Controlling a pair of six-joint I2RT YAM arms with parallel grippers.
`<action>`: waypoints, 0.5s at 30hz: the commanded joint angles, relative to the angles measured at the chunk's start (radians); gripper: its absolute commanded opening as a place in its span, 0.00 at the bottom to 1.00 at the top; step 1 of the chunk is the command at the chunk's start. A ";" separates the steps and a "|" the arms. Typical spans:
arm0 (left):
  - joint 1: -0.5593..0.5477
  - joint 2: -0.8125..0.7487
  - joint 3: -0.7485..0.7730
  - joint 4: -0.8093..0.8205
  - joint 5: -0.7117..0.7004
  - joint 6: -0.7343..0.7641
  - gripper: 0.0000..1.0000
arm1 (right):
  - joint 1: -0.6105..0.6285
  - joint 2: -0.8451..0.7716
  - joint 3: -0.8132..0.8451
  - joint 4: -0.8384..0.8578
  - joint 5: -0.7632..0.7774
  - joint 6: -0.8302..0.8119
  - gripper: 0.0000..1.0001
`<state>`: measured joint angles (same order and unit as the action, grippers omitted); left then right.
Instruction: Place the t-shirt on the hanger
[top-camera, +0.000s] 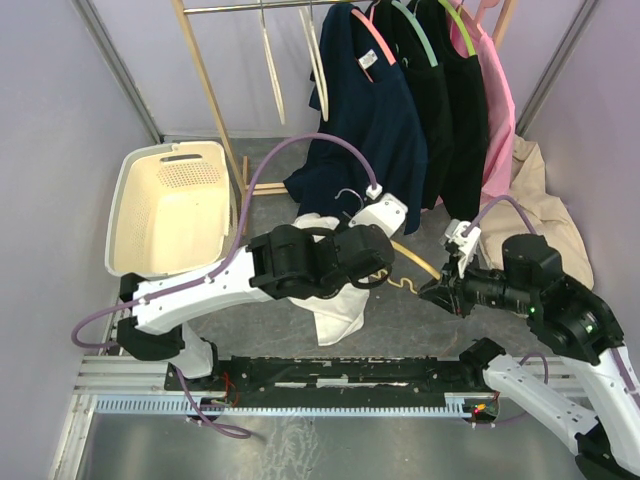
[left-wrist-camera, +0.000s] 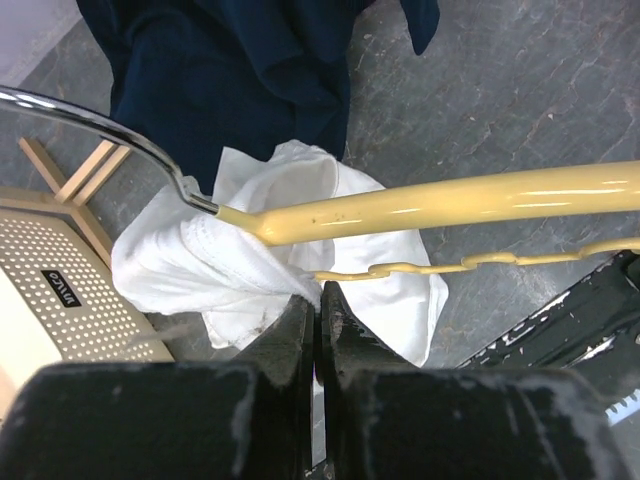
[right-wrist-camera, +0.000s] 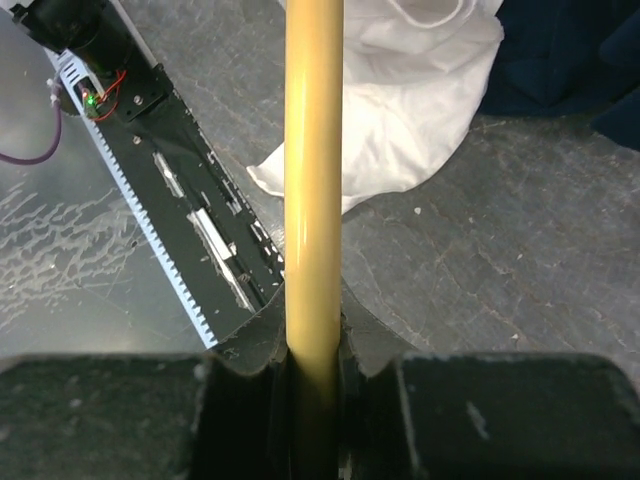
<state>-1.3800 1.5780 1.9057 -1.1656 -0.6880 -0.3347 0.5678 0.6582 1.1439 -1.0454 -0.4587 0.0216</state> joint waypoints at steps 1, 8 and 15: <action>-0.031 0.037 0.075 0.012 -0.017 0.030 0.03 | -0.002 -0.032 0.065 0.193 0.058 0.004 0.01; -0.061 0.054 0.118 -0.033 -0.094 0.023 0.03 | -0.003 -0.028 0.258 0.032 0.049 -0.003 0.01; -0.145 0.098 0.243 -0.031 -0.191 0.078 0.03 | -0.003 -0.090 0.189 0.064 0.003 0.030 0.01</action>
<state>-1.4738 1.6390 2.0583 -1.1843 -0.8162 -0.3275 0.5674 0.5983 1.3354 -1.1683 -0.4103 0.0242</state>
